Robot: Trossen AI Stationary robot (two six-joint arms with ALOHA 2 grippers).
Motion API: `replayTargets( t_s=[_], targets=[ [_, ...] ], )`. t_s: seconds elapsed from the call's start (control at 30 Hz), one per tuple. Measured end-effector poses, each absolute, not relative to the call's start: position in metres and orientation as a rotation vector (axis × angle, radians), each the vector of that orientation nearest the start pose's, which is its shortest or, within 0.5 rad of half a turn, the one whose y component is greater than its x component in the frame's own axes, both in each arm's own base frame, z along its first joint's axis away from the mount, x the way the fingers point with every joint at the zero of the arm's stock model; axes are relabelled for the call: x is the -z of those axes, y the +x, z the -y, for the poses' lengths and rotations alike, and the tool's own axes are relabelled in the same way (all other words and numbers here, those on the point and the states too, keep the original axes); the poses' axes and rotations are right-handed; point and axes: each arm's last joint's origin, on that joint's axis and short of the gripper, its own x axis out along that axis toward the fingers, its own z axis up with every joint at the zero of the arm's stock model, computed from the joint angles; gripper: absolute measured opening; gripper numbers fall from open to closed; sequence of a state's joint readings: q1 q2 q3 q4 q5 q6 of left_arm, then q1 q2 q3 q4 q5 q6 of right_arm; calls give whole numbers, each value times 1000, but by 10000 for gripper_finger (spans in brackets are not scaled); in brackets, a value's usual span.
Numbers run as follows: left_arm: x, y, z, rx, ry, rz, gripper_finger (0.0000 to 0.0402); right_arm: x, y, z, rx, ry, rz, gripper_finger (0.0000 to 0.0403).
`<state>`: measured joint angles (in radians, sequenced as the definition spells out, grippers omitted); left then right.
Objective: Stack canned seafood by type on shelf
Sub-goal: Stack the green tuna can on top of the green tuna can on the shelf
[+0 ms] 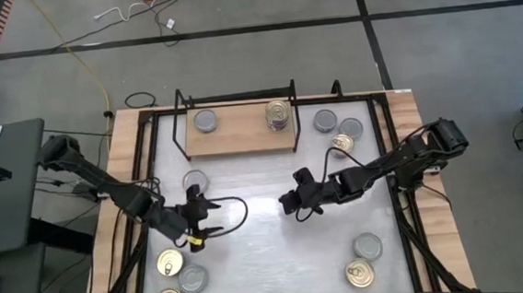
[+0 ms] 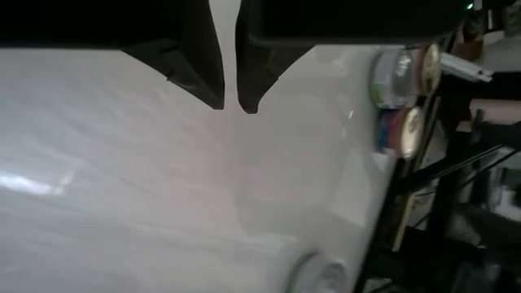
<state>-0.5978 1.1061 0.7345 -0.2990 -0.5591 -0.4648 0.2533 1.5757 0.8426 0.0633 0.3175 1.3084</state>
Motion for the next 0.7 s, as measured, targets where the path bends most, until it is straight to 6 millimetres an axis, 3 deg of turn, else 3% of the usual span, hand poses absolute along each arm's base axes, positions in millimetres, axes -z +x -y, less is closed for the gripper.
replayTargets(
  t_s=[0.2,0.37,0.57,0.7],
  targets=[
    [-248,187,124,-30,-33,-549,284,-210,319,-79,479,1018,-405,34],
    [-227,169,125,17,-87,-463,284,-230,327,-83,472,964,-359,17],
    [-205,142,112,85,-187,-338,284,-250,332,-84,487,951,-368,17],
    [-204,130,100,99,-214,-285,284,-261,334,-85,492,944,-378,17]
  ],
)
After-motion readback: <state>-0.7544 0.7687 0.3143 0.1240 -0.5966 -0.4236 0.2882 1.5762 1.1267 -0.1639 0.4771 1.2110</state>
